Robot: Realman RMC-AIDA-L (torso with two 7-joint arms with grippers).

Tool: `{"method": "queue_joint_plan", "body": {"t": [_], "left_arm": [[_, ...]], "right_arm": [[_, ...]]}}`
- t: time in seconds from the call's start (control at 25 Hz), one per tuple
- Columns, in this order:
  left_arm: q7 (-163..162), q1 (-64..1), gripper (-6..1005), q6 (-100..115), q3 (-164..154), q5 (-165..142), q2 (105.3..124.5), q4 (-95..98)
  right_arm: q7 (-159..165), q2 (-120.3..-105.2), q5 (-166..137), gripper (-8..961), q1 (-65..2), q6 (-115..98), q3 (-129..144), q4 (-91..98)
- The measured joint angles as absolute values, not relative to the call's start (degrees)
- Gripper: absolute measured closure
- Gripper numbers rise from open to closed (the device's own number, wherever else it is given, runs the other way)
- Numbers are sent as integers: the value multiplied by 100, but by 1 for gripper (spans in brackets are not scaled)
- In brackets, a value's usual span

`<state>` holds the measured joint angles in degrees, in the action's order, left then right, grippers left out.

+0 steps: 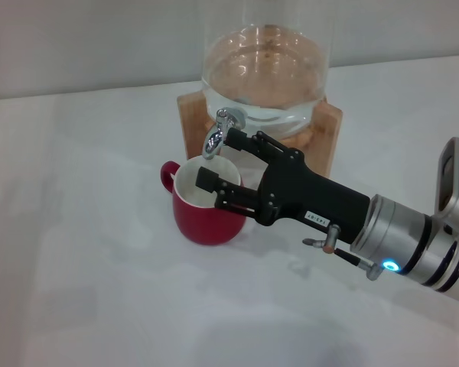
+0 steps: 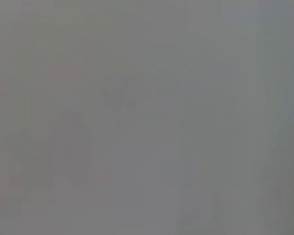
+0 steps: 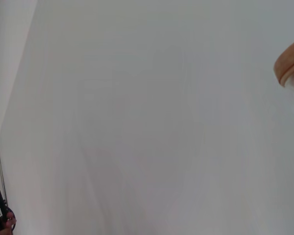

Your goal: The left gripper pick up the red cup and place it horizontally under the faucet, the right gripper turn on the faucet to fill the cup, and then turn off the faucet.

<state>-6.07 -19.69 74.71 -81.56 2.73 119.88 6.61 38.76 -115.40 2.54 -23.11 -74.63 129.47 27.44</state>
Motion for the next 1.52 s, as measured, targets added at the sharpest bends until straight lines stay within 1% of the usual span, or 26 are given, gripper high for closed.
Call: {"method": "queue_joint_plan", "body": {"t": [0.32, 0.8, 1.24, 1.52], "left_arm": [[-607, -1969, 370, 7470, -8156, 273, 11988, 649], [-607, -1969, 371, 7470, -8156, 274, 11985, 631], [-607, -1962, 371, 7462, -8156, 273, 11979, 632], [-607, -1984, 371, 7461, -8156, 241, 11979, 633]], "right_arm": [[3877, -11528, 241, 85, -2300, -7447, 12959, 2820], [3945, -11464, 183, 85, -2138, -7677, 12926, 3018], [4001, -11500, -123, 85, -1923, -7860, 12939, 3035], [4092, -11528, -316, 84, -2085, -7730, 13030, 3037]]}}
